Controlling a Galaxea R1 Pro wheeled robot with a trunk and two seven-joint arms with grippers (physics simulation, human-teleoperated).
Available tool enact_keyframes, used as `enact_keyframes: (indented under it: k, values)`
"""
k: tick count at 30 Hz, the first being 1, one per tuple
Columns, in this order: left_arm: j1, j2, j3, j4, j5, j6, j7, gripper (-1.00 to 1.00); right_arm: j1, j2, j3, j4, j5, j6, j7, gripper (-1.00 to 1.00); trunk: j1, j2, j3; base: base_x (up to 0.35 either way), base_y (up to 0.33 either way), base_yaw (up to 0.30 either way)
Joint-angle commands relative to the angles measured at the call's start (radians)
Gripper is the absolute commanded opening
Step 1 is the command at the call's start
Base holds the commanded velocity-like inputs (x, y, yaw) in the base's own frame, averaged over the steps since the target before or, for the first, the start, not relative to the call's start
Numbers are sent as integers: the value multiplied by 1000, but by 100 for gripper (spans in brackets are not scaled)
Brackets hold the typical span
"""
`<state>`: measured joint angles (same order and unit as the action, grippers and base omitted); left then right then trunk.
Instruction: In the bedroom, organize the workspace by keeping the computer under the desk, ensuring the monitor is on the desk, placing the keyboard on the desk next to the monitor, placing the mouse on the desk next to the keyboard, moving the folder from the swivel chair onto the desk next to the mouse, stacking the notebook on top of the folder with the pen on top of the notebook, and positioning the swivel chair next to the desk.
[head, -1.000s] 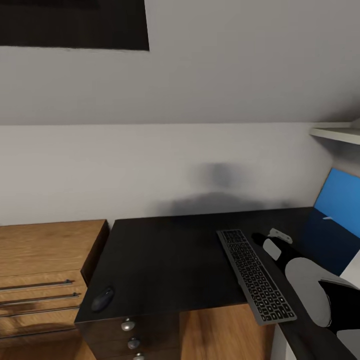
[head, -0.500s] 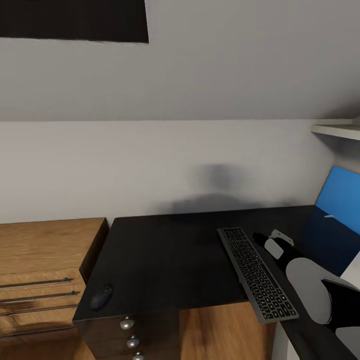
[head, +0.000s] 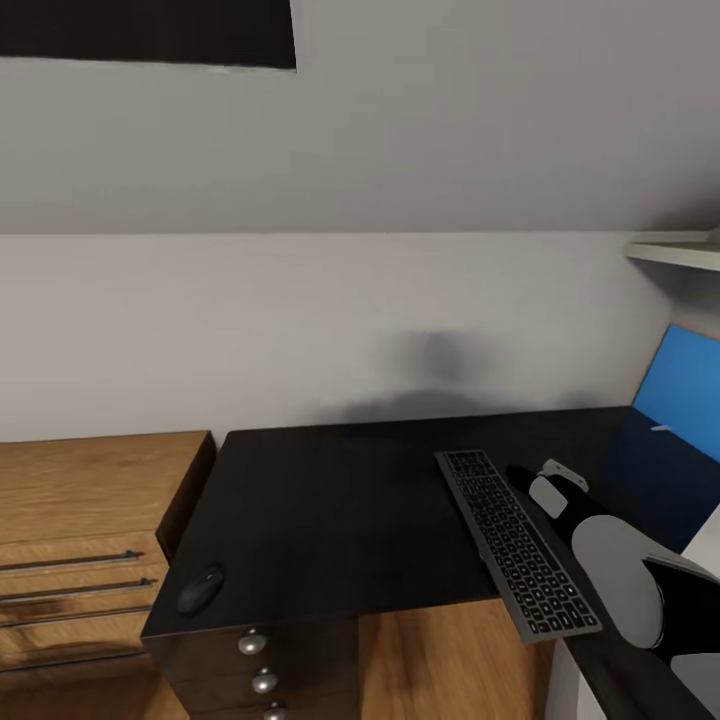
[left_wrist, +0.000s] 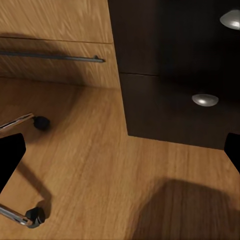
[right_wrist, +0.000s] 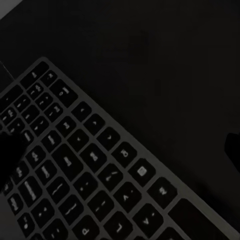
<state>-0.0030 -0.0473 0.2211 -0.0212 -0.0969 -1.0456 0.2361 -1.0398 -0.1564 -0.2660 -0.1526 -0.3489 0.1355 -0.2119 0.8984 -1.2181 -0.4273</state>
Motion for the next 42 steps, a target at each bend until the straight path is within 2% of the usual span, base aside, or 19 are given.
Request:
enact_keyframes:
  k: [1, 32, 42]
  values:
    - [0, 0, 4, 0, -10, -2, 7, 100, 0, 0, 3, -2, -7, 6, -4, 100, 4, -8, -4, 0, 0, 0]
    - [0, 0, 4, 0, -10, -2, 7, 100, 0, 0, 2, -5, -7, 29, -4, 100, 123, -225, -101, 0, 0, 0]
    - [0, 0, 4, 0, -10, -2, 7, 100, 0, 0, 2, -4, -7, 29, -4, 100, 123, -225, -101, 0, 0, 0]
